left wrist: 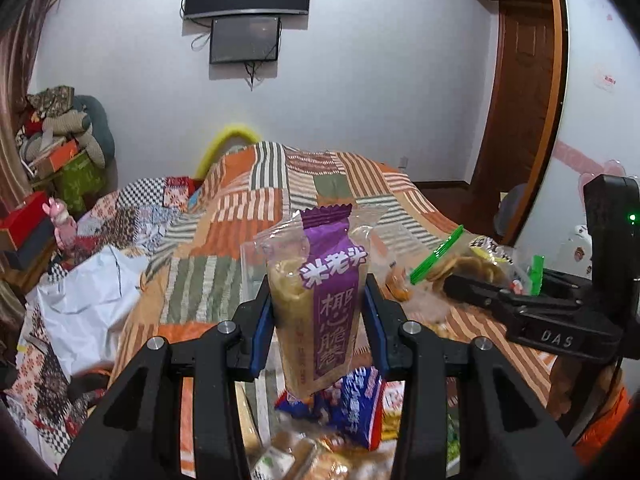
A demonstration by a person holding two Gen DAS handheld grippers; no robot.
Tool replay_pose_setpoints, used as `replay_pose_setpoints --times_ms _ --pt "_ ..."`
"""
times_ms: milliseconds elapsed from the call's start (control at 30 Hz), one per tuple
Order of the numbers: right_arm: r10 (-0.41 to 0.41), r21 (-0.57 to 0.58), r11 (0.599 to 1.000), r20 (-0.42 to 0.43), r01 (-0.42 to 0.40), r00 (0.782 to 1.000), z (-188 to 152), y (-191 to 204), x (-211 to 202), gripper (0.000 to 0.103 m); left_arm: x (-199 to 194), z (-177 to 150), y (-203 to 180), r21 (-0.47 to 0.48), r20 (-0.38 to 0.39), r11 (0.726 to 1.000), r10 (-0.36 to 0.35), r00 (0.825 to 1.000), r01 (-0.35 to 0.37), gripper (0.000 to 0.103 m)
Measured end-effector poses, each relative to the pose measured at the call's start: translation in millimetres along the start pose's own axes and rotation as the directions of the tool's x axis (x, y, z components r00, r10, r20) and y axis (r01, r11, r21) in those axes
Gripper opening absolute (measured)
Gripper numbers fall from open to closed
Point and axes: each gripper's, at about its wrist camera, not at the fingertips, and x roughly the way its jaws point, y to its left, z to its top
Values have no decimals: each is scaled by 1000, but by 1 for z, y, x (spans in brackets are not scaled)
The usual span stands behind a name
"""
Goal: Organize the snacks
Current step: 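Carry both snacks over the clear box and open both grippers to release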
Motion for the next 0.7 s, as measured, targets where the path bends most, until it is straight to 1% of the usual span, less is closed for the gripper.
replay_pose_setpoints --times_ms 133,200,467,700 --pt "9 20 1000 -9 -9 1000 4 0 15 47 11 9 -1 6 9 1000 -2 1000 2 41" --pt "19 31 999 -20 -19 1000 6 0 24 47 18 13 0 14 12 1000 15 1000 -15 40" --pt "18 40 999 -75 -15 997 15 1 54 47 51 17 10 11 -12 999 46 999 -46 41" --pt "6 45 999 -118 -1 993 21 -1 80 47 78 16 24 -27 -48 997 72 996 -73 41"
